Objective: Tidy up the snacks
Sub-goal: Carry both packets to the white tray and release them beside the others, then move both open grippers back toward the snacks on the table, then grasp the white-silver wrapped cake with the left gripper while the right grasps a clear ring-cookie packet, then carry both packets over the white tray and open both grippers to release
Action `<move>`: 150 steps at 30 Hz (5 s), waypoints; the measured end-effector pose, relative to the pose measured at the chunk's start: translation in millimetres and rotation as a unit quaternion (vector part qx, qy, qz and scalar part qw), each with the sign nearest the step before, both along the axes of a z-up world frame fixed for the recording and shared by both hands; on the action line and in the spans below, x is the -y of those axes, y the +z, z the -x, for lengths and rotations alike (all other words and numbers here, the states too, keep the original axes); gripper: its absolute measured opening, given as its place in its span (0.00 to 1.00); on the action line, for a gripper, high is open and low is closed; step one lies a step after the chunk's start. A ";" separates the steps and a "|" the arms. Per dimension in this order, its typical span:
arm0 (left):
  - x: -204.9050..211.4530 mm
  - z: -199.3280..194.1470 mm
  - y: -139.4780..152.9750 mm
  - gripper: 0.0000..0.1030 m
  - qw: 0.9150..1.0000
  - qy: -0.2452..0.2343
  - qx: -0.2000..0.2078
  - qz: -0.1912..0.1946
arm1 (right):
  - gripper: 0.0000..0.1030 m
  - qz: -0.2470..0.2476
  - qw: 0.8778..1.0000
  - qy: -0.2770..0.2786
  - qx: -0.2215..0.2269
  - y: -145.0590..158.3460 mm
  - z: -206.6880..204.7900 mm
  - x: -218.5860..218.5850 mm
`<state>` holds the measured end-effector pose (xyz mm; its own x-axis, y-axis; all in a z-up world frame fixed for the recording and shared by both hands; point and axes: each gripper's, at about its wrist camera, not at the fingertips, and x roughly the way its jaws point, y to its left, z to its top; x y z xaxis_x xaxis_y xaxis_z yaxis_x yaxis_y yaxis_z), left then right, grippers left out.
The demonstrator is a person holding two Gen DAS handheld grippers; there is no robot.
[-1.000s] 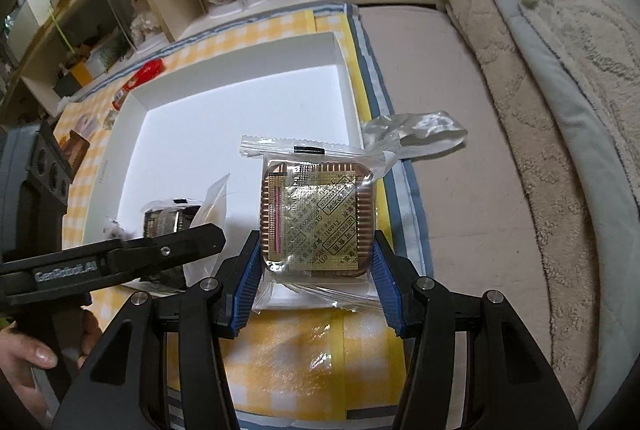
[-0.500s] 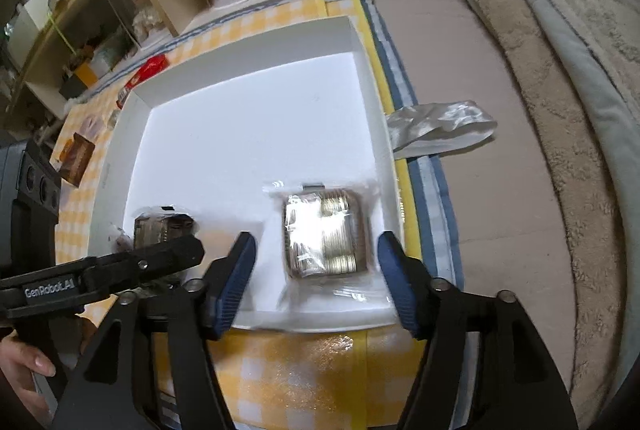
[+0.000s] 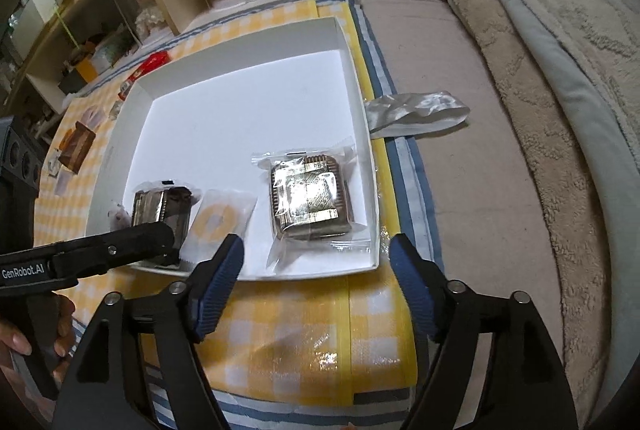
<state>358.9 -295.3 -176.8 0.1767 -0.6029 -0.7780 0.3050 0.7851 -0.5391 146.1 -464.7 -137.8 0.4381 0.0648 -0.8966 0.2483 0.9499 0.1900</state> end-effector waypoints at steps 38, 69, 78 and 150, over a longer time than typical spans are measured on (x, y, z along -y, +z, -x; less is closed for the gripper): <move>-155.9 93.7 168.4 1.00 0.976 -0.004 0.211 -0.048 | 1.00 0.067 0.991 -0.009 0.115 134.6 36.4 -65.8; -399.2 48.5 181.7 1.00 0.949 0.144 0.249 -0.127 | 1.00 0.024 0.982 0.079 0.172 125.6 -93.1 -268.3; -430.9 -21.9 149.8 1.00 0.953 0.148 0.229 -0.134 | 1.00 -0.001 0.979 0.112 0.172 81.1 -133.4 -338.1; -415.5 -31.1 133.0 0.43 0.962 0.114 0.217 -0.122 | 0.47 0.003 0.948 0.291 0.129 49.2 -170.6 -407.7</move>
